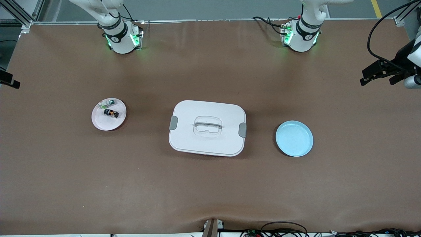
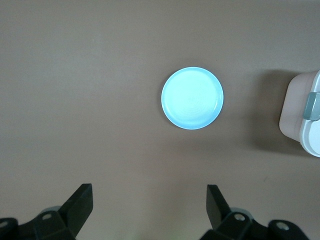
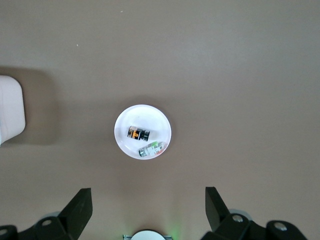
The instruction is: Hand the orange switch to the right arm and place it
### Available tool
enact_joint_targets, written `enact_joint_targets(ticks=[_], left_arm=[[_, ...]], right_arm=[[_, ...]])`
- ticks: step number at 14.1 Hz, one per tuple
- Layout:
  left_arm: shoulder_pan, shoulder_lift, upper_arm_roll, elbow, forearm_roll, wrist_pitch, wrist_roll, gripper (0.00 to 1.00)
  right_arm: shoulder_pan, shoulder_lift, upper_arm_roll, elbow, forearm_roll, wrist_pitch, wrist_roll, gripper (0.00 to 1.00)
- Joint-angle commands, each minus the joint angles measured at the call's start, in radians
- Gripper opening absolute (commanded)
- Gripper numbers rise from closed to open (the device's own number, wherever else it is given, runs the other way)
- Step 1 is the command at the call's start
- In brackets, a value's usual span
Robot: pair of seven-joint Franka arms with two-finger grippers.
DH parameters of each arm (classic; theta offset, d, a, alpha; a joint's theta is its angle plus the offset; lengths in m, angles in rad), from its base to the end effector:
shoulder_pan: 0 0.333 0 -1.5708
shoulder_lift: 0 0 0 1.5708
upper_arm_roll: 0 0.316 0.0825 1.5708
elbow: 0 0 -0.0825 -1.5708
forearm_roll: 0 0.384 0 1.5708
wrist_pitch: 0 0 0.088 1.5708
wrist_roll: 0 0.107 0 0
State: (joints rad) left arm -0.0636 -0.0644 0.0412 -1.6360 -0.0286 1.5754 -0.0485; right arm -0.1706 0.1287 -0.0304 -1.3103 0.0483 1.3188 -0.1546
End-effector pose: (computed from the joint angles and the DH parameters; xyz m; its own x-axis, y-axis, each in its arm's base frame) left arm 0.5343 -0.0143 0.6292 0.9997 0.0261 0.0022 0.0260 -0.9992 0.0314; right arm 0.5568 -0.1058 0.6514 0.9932 -0.0335 -0.1114 -0.0405 -0.9973 -0.0619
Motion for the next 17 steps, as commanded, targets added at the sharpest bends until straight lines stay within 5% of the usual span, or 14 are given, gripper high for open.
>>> enact_joint_targets(ticks=[1, 13, 17], left_arm=[[-0.001, 0.006, 0.0, 0.019, 0.012, -0.018, -0.007, 1.0], [-0.001, 0.006, 0.0, 0.021, 0.012, -0.018, -0.007, 1.0], [-0.001, 0.006, 0.0, 0.021, 0.012, -0.018, -0.007, 1.0]], right_arm=[[-0.018, -0.026, 0.017, -0.024, 0.016, -0.022, 0.012, 1.0], [0.111, -0.069, 0.02, -0.073, -0.051, 0.014, -0.014, 1.0], [0.109, -0.176, 0.017, -0.226, -0.056, 0.134, -0.014, 1.0]])
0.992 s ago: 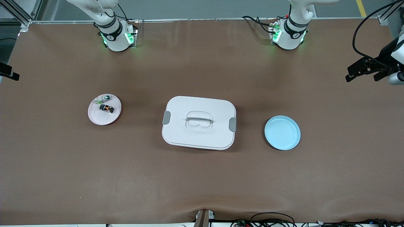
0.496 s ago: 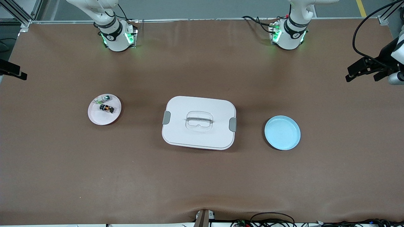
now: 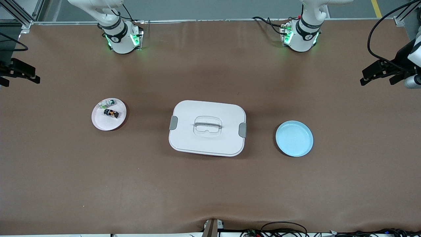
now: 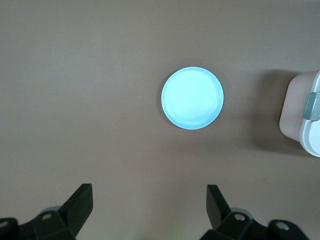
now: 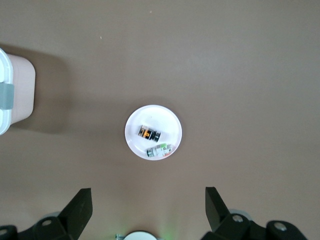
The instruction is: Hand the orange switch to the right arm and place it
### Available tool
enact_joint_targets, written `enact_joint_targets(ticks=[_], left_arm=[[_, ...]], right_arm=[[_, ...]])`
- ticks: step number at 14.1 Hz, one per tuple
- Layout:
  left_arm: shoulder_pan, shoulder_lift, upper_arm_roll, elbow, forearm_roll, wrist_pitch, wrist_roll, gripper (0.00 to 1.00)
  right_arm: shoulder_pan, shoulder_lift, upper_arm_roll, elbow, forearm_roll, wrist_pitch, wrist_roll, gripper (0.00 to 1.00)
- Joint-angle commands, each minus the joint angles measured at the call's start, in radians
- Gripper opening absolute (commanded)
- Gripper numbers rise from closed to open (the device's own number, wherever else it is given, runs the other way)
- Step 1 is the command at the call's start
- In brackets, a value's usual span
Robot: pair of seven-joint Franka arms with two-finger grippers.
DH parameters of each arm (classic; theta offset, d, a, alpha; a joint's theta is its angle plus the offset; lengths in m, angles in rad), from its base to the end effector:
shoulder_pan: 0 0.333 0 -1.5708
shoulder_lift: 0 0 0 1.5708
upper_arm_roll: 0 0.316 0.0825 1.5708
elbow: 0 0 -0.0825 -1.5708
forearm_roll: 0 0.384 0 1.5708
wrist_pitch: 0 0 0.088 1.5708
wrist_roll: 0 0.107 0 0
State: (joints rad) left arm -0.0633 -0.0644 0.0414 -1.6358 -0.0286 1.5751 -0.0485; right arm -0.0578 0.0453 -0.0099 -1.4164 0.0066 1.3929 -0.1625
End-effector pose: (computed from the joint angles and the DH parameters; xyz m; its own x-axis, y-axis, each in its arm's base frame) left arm 0.5343 -0.0140 0.6293 0.9996 0.0266 0.0021 0.0265 -0.9992 0.0314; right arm 0.5487 -0.0363 0.6560 0.9931 0.0960 -0.0668 0.0950 -0.9953 -0.0172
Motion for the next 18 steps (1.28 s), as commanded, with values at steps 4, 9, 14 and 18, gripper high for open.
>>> enact_joint_targets(ticks=[4, 9, 14, 18], left_arm=[[-0.001, 0.006, 0.0, 0.021, 0.012, -0.018, -0.007, 1.0], [-0.001, 0.006, 0.0, 0.019, 0.012, -0.018, -0.005, 1.0], [-0.001, 0.008, 0.0, 0.019, 0.012, -0.018, -0.007, 1.0], [-0.001, 0.008, 0.0, 0.019, 0.012, -0.018, -0.005, 1.0]], right_arm=[[-0.005, -0.091, -0.015, -0.111, -0.004, 0.055, -0.003, 1.0], [0.003, -0.075, -0.024, -0.053, -0.004, 0.04, 0.004, 1.0], [0.016, -0.074, -0.041, -0.053, -0.002, 0.037, 0.001, 1.0], [0.012, -0.073, -0.041, -0.053, -0.001, 0.037, 0.003, 1.0]])
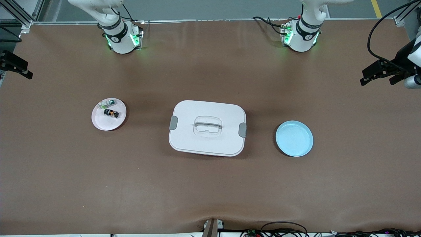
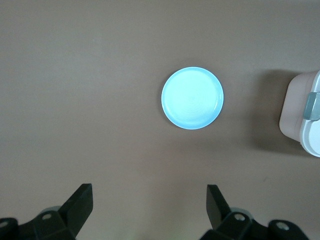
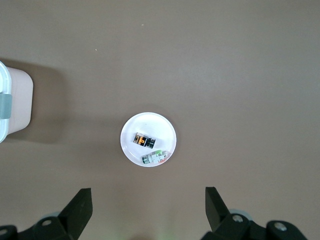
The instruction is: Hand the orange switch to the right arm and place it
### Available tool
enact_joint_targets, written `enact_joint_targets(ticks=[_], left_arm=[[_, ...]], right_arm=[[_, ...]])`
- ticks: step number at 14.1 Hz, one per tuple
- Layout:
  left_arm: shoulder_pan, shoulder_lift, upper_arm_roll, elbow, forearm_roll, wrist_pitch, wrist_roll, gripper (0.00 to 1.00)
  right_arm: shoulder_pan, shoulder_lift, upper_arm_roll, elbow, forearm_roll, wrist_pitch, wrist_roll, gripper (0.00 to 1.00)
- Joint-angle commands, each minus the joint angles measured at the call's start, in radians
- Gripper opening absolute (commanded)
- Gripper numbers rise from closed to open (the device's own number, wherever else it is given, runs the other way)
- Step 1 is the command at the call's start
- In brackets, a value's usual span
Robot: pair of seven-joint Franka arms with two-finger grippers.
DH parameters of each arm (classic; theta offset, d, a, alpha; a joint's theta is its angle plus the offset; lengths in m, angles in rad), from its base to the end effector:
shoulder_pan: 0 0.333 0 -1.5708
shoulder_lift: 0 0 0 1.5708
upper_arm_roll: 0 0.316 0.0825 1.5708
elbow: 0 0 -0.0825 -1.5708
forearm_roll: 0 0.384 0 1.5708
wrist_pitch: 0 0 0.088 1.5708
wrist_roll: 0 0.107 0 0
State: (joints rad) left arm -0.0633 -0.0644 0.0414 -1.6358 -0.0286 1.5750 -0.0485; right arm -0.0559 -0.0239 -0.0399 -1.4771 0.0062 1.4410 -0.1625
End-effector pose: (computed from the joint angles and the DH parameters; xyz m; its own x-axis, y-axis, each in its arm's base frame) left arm 0.5343 -0.0140 0.6293 0.9996 0.0266 0.0020 0.0265 -0.9992 0.0314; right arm 0.5309 -0.0506 0.6698 0.9977 0.0675 -0.0109 0.0674 -0.9977 -0.0090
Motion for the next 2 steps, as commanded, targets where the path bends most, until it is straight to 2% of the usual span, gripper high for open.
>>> enact_joint_targets(ticks=[1, 2], left_arm=[[-0.001, 0.006, 0.0, 0.019, 0.012, -0.018, -0.007, 1.0], [-0.001, 0.006, 0.0, 0.017, 0.012, -0.018, -0.007, 1.0]], right_arm=[[0.01, -0.004, -0.011, 0.008, 0.0, -0.011, 0.004, 1.0], [0.01, -0.004, -0.009, 0.006, 0.0, -0.014, 0.006, 1.0]])
